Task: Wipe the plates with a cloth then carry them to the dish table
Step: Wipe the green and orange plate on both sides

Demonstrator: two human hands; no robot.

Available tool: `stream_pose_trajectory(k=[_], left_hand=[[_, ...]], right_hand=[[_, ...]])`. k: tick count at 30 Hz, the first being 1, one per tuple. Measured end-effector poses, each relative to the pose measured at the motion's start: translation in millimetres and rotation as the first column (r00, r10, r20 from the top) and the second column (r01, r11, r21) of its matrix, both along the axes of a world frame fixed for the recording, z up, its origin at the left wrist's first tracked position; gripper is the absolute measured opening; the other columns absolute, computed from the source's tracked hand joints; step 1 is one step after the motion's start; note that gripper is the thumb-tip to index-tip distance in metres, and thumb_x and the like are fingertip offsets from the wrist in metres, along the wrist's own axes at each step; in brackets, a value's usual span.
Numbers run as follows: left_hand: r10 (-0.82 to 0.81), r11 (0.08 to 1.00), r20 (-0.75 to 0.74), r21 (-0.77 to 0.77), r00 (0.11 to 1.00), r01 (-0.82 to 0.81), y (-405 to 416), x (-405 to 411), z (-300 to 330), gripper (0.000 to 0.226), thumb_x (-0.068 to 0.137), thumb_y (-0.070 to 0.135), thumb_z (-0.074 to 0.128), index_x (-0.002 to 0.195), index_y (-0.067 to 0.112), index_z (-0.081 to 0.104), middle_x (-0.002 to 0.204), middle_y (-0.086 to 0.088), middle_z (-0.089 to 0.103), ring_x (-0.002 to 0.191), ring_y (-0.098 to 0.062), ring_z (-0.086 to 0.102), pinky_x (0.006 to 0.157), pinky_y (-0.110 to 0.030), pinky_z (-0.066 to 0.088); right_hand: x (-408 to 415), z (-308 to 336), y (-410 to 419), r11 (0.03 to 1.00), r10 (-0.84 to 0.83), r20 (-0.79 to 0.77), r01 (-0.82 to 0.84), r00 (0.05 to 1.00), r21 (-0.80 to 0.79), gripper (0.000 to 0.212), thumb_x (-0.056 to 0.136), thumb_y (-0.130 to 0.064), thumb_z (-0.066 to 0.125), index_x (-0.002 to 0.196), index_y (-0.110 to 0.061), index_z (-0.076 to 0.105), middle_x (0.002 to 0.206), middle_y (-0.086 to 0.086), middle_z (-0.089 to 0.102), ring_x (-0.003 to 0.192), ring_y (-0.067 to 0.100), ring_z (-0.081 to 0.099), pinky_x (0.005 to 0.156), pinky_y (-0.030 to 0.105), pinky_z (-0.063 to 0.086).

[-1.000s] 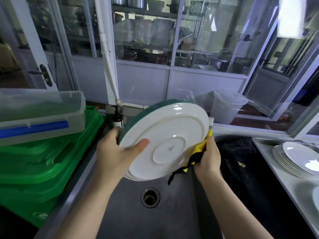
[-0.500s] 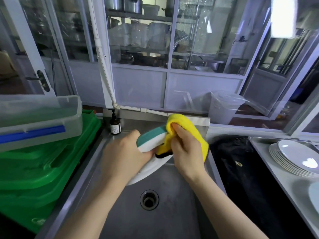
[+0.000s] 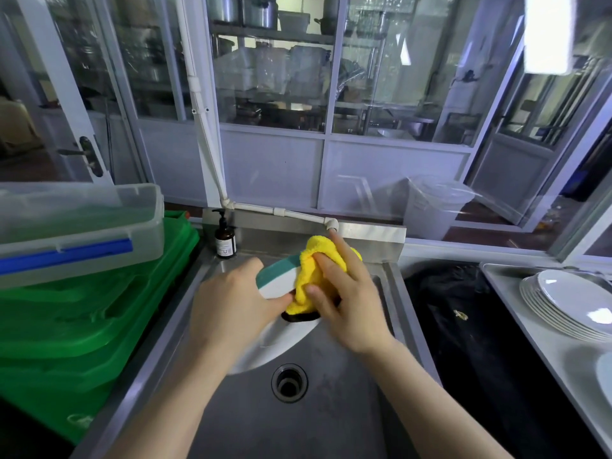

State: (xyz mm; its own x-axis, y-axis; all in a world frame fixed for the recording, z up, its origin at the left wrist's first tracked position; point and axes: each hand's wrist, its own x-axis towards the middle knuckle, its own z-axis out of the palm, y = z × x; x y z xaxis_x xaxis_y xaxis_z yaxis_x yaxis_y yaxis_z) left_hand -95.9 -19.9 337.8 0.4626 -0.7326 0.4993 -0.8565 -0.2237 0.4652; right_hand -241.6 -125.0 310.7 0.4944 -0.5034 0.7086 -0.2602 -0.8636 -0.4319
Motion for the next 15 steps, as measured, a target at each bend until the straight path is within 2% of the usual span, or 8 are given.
stream_pose_trajectory(k=[2,4,7,8,10,12,13,15], left_hand=[[-0.008,1.0,0.008,-0.018,1.0,0.008,-0.7,0.4,0.7,0.051,0.062,0.048,0.075,0.058,0.021,0.032,0.049,-0.002,0.05,0.051,-0.034,0.051,0.046,-0.033,0.039],[-0.024,0.999,0.035,-0.031,0.999,0.025,-0.3,1.5,1.6,0.041,0.063,0.041,0.069,0.059,0.021,0.034,0.048,-0.002,0.05,0.049,-0.035,0.05,0.045,-0.029,0.032],[-0.071,0.994,0.078,-0.083,0.994,0.077,2.1,2.3,1.4,0.008,0.063,0.031,0.056,0.065,0.028,0.049,0.049,-0.002,0.058,0.042,-0.032,0.052,0.042,-0.019,0.023],[-0.086,0.991,0.059,-0.097,0.995,0.091,3.7,1.3,2.0,0.006,0.063,0.032,0.055,0.065,0.033,0.049,0.048,0.001,0.057,0.039,-0.027,0.047,0.042,-0.016,0.022],[-0.107,0.991,0.004,-0.078,0.994,0.107,5.5,-0.5,3.0,0.014,0.062,0.037,0.055,0.06,0.039,0.041,0.046,0.005,0.052,0.039,-0.02,0.04,0.042,-0.02,0.026],[-0.088,0.995,-0.025,-0.052,0.996,0.087,6.4,-0.3,1.3,0.024,0.058,0.047,0.058,0.06,0.03,0.042,0.052,-0.001,0.055,0.048,-0.028,0.047,0.045,-0.029,0.034],[-0.07,0.997,-0.04,-0.048,0.997,0.068,7.8,0.1,1.8,0.036,0.056,0.054,0.063,0.061,0.022,0.046,0.053,-0.003,0.056,0.052,-0.03,0.051,0.046,-0.033,0.04],[-0.052,0.998,-0.069,-0.045,0.996,0.049,11.2,1.7,3.4,0.048,0.055,0.059,0.076,0.067,0.017,0.056,0.056,-0.001,0.06,0.056,-0.023,0.057,0.05,-0.037,0.047]], right_hand=[[5.1,1.4,9.9,0.999,0.027,0.004,-0.027,1.0,-0.045,0.045,0.097,-0.039,0.045,0.116,-0.004,0.065,0.149,0.009,0.033,0.135,0.04,0.036,0.102,0.059,0.036],[11.6,4.4,18.9,0.991,0.022,0.004,-0.021,1.0,-0.131,0.044,0.099,-0.04,0.038,0.113,-0.01,0.067,0.148,0.008,0.038,0.138,0.036,0.033,0.106,0.059,0.03],[18.3,5.0,26.6,0.954,0.046,-0.003,-0.045,0.999,-0.296,0.038,0.098,-0.04,0.041,0.104,-0.016,0.069,0.144,0.008,0.047,0.137,0.032,0.036,0.11,0.055,0.024],[18.5,5.4,26.0,0.938,0.057,0.003,-0.052,0.998,-0.342,0.036,0.097,-0.04,0.043,0.102,-0.016,0.07,0.141,0.009,0.049,0.135,0.032,0.039,0.109,0.054,0.025],[17.5,7.3,18.5,0.92,0.059,0.031,-0.043,0.998,-0.39,0.034,0.095,-0.041,0.047,0.1,-0.016,0.069,0.134,0.012,0.055,0.126,0.034,0.047,0.104,0.052,0.033],[13.8,8.6,7.0,0.934,0.028,0.065,-0.003,0.998,-0.356,0.035,0.092,-0.043,0.05,0.102,-0.014,0.068,0.128,0.015,0.058,0.114,0.035,0.054,0.096,0.048,0.039],[11.2,8.0,1.6,0.953,-0.002,0.082,0.027,0.997,-0.302,0.037,0.091,-0.043,0.051,0.105,-0.012,0.067,0.126,0.015,0.058,0.11,0.035,0.055,0.093,0.045,0.041],[4.0,3.9,-7.7,0.991,-0.066,0.107,0.077,0.992,-0.108,0.044,0.088,-0.042,0.051,0.115,-0.01,0.064,0.125,0.014,0.057,0.108,0.03,0.054,0.093,0.035,0.041]])
